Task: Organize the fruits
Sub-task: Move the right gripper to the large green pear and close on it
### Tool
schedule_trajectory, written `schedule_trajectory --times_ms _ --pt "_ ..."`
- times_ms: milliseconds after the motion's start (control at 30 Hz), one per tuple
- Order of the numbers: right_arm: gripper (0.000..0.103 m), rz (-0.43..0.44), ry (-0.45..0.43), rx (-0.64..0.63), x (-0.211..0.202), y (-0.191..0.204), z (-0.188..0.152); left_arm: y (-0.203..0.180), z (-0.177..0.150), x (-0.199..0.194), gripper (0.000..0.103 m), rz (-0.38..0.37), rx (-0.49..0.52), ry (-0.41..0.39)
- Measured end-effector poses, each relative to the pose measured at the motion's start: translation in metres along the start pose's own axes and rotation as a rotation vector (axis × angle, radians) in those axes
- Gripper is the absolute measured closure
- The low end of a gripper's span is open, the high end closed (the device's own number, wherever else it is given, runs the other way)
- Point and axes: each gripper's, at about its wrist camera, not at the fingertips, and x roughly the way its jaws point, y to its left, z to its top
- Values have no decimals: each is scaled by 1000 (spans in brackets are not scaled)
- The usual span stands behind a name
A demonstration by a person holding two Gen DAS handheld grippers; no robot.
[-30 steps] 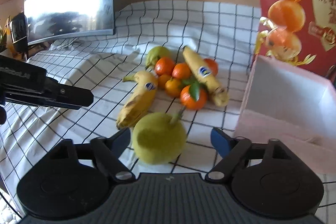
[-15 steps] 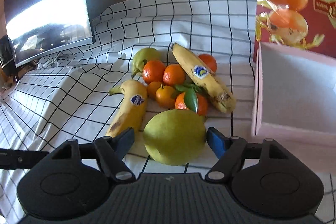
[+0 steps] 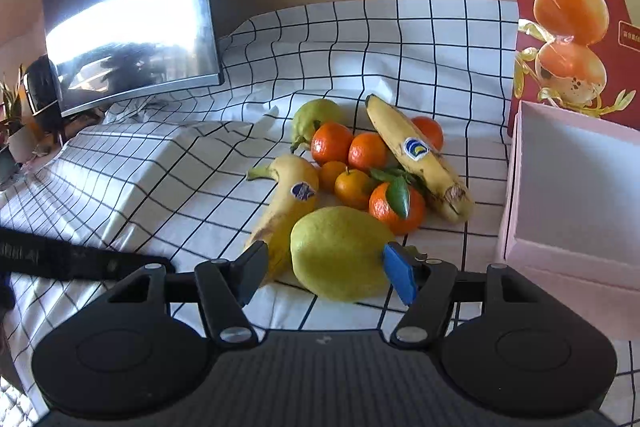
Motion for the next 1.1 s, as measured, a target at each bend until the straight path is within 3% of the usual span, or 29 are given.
schedule_trajectory --times_ms 100,200,400,533,700,767,1100 --pt "38 20 26 -2 -7 -1 -6 -19 24 23 69 -58 69 -5" --pt "38 3 32 7 -21 -5 -16 -34 42 58 69 -70 92 4" --pt "38 -59 48 42 -50 -25 -38 -49 51 115 70 -47 169 130" --pt "38 -96 52 83 -63 -40 -47 -51 40 101 71 -34 187 120" --pt "38 -74 49 165 -71 -56 -49 -43 25 69 71 -65 117 110" --pt "38 -52 44 178 -73 -57 -47 -37 14 61 66 -86 74 117" --pt "38 55 78 80 -46 -26 -31 -19 -7 41 66 -128 -63 89"
